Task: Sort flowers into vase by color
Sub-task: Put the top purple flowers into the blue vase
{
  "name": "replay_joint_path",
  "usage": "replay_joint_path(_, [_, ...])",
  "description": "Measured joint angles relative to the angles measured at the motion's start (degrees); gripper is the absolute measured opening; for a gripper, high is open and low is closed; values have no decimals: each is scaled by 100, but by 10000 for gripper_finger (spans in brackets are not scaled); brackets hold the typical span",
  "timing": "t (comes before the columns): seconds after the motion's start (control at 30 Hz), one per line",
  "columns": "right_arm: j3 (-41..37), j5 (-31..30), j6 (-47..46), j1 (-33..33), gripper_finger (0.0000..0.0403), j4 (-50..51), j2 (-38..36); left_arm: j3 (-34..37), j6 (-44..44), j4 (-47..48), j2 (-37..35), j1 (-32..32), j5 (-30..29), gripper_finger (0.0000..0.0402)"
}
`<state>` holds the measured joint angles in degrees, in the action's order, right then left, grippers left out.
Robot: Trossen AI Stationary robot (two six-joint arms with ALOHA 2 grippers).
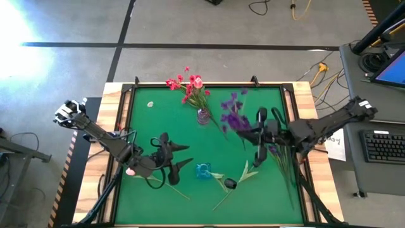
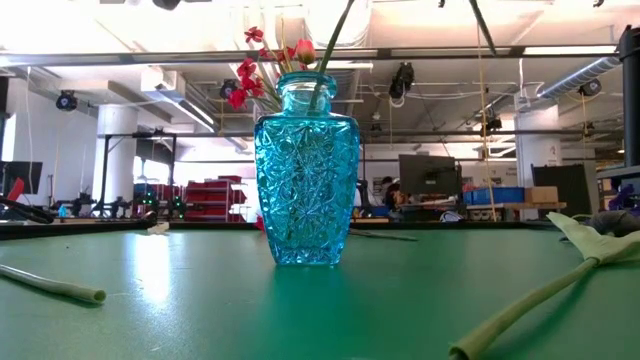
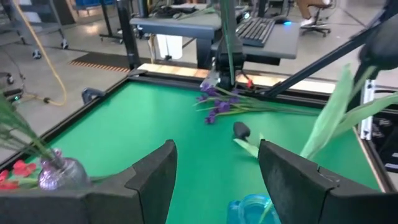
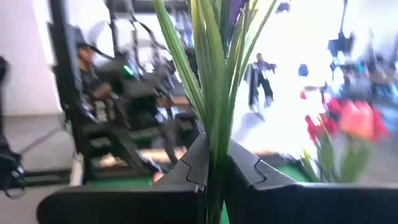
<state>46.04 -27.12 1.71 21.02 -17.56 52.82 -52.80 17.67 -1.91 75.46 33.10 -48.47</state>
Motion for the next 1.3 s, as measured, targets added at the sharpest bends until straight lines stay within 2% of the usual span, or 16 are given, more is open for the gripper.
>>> replay_joint_path(0.27, [-35, 96, 1139, 199, 18, -2067, 1114, -2, -233, -347, 4, 17, 0, 213])
replay_joint_path(0.47, [-35, 853, 1314, 199, 18, -3590, 1947, -2, -221, -310, 4, 24, 0, 213])
replay_joint_path(0.73, [-33, 1106, 1283, 194, 18, -5192, 2783, -2, -221, -196, -81, 24, -48, 213])
replay_joint_path(0.93, [47, 1115, 1258, 186, 18, -5822, 3292, -2, -221, -175, -83, 24, -50, 213])
replay_joint_path(1.3, [426, 1220, 1316, 170, 18, -5955, 4019, -2, -219, -160, -85, 24, -55, 213])
